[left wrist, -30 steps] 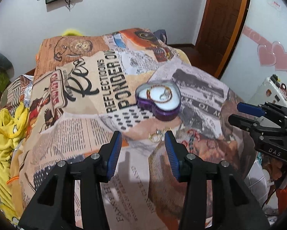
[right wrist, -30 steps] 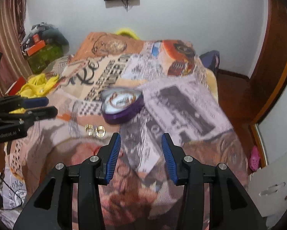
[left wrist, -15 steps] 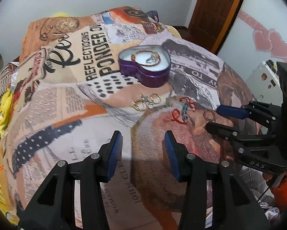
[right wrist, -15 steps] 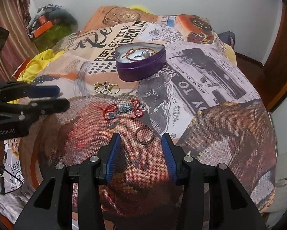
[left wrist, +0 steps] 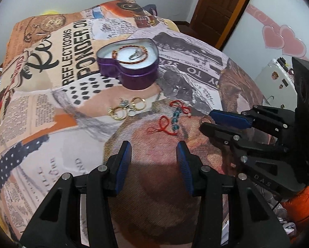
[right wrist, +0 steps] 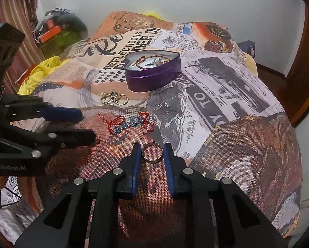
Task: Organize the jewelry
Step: 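Grasp the red beaded string bracelet with the left tool while the right tool grasps a silver ring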
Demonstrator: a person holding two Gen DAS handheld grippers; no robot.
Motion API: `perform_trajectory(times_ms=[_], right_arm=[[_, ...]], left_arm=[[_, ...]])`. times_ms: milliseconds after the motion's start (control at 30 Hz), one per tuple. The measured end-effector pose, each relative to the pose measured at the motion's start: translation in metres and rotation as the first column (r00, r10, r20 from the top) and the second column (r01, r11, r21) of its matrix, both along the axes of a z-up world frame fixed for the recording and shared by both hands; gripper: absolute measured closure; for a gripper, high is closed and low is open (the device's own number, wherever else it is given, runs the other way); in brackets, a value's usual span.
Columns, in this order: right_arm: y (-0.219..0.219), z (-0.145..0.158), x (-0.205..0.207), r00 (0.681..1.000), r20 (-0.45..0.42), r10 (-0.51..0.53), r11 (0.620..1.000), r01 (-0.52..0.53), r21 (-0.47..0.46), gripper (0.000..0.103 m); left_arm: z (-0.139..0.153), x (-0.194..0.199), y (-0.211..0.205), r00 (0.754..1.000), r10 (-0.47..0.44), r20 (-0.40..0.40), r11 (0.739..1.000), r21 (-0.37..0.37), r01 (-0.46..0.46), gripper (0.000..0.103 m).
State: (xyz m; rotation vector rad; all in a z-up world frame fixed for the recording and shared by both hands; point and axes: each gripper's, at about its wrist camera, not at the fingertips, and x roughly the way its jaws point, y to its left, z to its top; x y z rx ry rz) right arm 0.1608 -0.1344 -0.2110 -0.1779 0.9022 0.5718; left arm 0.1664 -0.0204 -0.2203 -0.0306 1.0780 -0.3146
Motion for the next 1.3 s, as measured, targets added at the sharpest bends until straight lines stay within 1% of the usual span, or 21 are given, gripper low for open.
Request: perform_trajectory(times_ms=[133, 367, 433, 500, 533, 600, 633, 667, 700, 933, 1033, 1300], right_arm=[[-0.003, 0.002, 0.001, 1.0, 0.0, -0.005, 1.0, 0.005, 0.018, 0.083], [-0.012, 0.008, 0.006, 1.0, 0.008, -0.03, 0.999, 0.03, 0.042, 0.083], [-0.014, 0.009, 0.008, 0.999, 0.006, -0.036, 0.998, 0.035, 0.043, 0.083], [-0.015, 0.01, 0.009, 0.999, 0.005, -0.042, 0.998, 0.042, 0.046, 0.083], [-0.015, 0.01, 0.01, 0.999, 0.005, -0.044, 0.998, 0.044, 0.046, 0.083], [-0.015, 0.011, 0.01, 0.999, 0.007, -0.047, 0.998, 0.047, 0.047, 0.083], [-0.016, 0.012, 0.01, 0.999, 0.008, -0.048, 0.998, 0.048, 0.047, 0.083], [-0.016, 0.013, 0.01, 0.999, 0.011, -0.049, 0.998, 0.048, 0.047, 0.083], [-0.016, 0.014, 0.01, 0.999, 0.013, -0.049, 0.998, 0.048, 0.046, 0.083], [-0.017, 0.021, 0.01, 0.998, 0.027, -0.055, 0.997, 0.054, 0.048, 0.083], [-0.017, 0.024, 0.009, 0.998, 0.034, -0.057, 0.997, 0.055, 0.048, 0.083], [-0.013, 0.037, 0.009, 0.996, 0.066, -0.06, 0.997, 0.056, 0.051, 0.083]], left_arm=[[-0.003, 0.007, -0.008, 1.0, -0.017, -0.006, 1.0, -0.002, 0.017, 0.058], [-0.008, 0.018, -0.013, 1.0, -0.014, -0.019, 1.0, -0.023, 0.014, 0.058], [-0.009, 0.019, -0.015, 0.999, -0.028, -0.016, 0.999, -0.019, 0.027, 0.06], [-0.01, 0.02, -0.018, 0.999, -0.036, -0.018, 0.999, -0.011, 0.036, 0.067], [-0.01, 0.021, -0.018, 0.999, -0.036, -0.019, 0.999, -0.012, 0.036, 0.069], [-0.01, 0.023, -0.017, 0.999, -0.032, -0.023, 0.999, -0.017, 0.032, 0.079], [-0.011, 0.024, -0.017, 0.999, -0.03, -0.024, 0.999, -0.018, 0.03, 0.082], [-0.011, 0.025, -0.017, 0.999, -0.029, -0.025, 0.999, -0.02, 0.029, 0.088], [-0.011, 0.025, -0.017, 0.999, -0.03, -0.025, 0.999, -0.021, 0.03, 0.097], [-0.006, 0.021, -0.015, 1.0, -0.027, -0.016, 0.999, -0.025, 0.026, 0.097], [0.0, 0.018, -0.012, 1.0, -0.014, 0.0, 1.0, -0.021, 0.014, 0.097], [0.03, 0.009, 0.002, 0.997, 0.027, 0.076, 0.999, -0.038, -0.024, 0.097]])
